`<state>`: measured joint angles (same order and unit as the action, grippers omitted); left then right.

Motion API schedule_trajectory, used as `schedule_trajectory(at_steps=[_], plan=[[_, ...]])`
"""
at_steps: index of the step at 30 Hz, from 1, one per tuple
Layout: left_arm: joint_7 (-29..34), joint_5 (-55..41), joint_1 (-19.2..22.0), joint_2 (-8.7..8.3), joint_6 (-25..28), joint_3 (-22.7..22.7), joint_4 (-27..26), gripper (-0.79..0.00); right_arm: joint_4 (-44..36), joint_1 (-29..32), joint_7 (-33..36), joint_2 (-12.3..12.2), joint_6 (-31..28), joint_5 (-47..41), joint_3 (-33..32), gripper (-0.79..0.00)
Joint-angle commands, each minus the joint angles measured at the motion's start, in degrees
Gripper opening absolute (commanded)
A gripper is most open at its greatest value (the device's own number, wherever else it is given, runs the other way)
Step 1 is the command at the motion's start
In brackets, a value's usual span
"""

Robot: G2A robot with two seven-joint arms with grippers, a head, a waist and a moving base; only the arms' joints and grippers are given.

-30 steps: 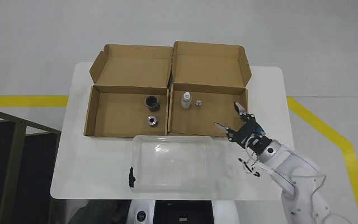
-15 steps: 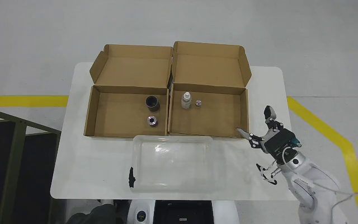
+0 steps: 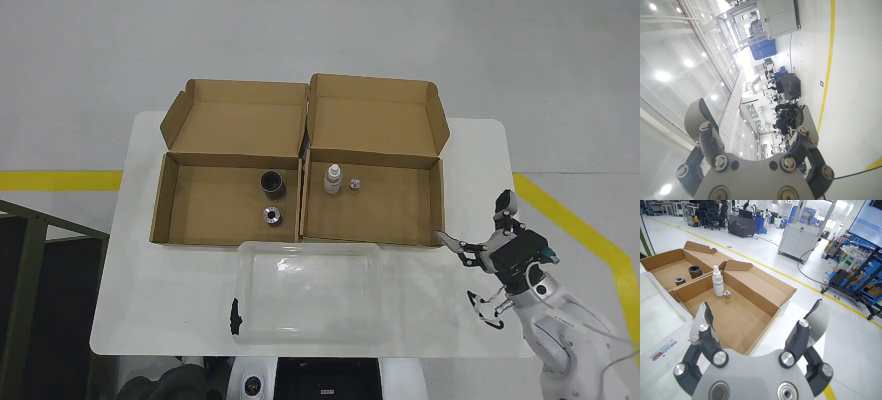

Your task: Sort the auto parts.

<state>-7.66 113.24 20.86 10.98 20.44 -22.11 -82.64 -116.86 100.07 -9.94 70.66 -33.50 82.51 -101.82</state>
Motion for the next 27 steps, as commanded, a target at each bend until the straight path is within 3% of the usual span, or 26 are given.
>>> schedule_trajectory(at_steps=[1, 27], plan=[[0.0, 0.0, 0.0, 0.0, 0.0, 0.0, 0.0, 0.0, 0.01, 0.19, 0.06, -0.07, 0.16, -0.17, -0.26, 0.0], [0.0, 0.0, 0.0, 0.0, 0.0, 0.0, 0.0, 0.0, -0.86, 0.88, 1.95, -0.21, 1.83, 0.06, -0.47, 0.0]])
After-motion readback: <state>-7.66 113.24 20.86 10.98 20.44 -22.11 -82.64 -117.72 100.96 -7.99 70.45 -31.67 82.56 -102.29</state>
